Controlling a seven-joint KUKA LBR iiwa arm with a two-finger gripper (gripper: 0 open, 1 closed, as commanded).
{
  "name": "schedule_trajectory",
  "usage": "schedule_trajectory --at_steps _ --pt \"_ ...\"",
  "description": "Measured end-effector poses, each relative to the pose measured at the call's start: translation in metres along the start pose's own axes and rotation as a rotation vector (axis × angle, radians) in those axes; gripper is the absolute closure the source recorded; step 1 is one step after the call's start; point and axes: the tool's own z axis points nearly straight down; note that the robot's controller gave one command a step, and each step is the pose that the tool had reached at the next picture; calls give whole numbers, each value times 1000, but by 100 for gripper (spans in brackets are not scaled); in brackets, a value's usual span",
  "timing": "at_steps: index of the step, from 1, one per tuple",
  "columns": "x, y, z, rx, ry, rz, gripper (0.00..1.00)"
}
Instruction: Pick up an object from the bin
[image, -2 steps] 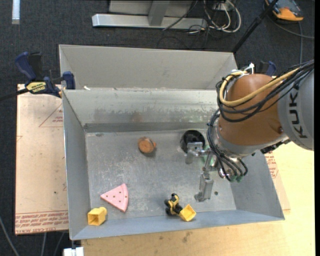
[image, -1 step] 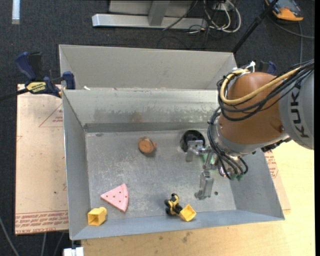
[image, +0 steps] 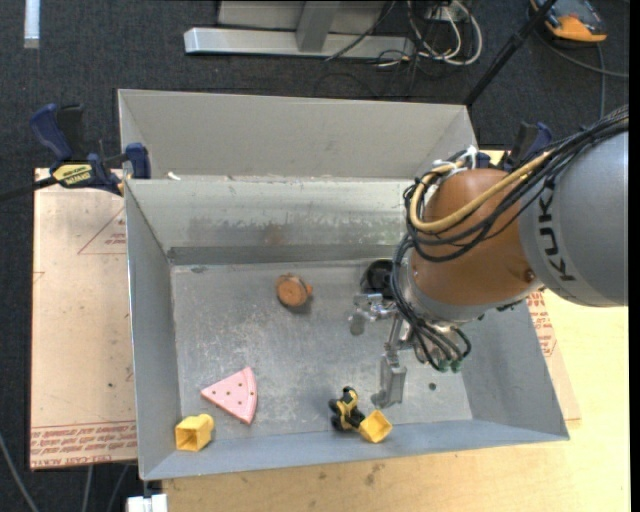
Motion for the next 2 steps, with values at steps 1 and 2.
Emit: schedule_trajectory --at_steps 1,2 --pt "9 4 46 -1 4 -199 0" --pt "10 -14 101 -3 -4 -40 100"
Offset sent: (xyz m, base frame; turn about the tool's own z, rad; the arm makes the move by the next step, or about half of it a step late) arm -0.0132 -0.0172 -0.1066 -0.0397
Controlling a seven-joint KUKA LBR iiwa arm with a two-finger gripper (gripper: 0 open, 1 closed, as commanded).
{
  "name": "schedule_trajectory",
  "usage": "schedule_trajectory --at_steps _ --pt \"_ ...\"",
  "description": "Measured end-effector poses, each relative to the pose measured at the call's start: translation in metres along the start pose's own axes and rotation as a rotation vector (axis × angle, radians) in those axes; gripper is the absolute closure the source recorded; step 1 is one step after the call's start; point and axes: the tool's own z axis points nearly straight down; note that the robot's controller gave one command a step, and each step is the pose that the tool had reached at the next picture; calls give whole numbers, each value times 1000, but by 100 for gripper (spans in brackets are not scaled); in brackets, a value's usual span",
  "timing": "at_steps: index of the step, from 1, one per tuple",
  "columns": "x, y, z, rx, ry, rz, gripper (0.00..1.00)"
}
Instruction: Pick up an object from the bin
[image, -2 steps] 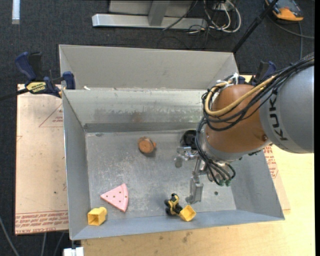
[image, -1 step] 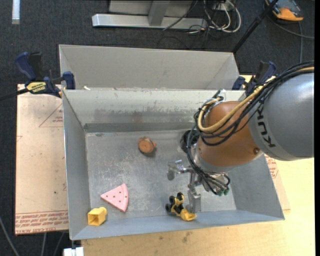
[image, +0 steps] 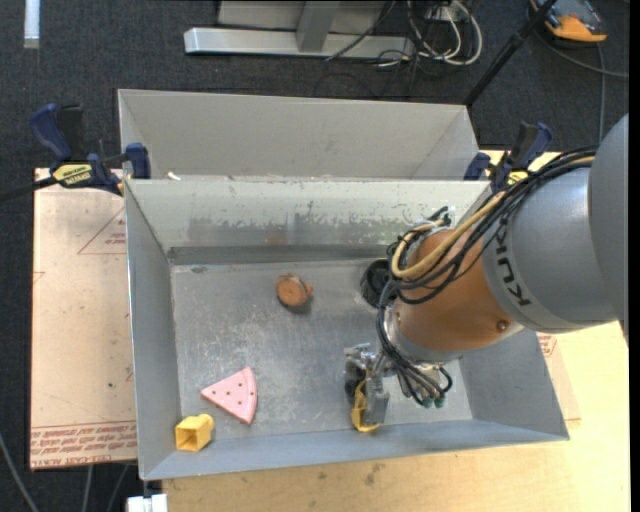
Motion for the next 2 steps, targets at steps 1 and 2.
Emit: schedule_trajectory --at_steps 1,2 --pt "0 0 0 0 0 0 100" --pt "-16 -7 -169 3 3 -32 100"
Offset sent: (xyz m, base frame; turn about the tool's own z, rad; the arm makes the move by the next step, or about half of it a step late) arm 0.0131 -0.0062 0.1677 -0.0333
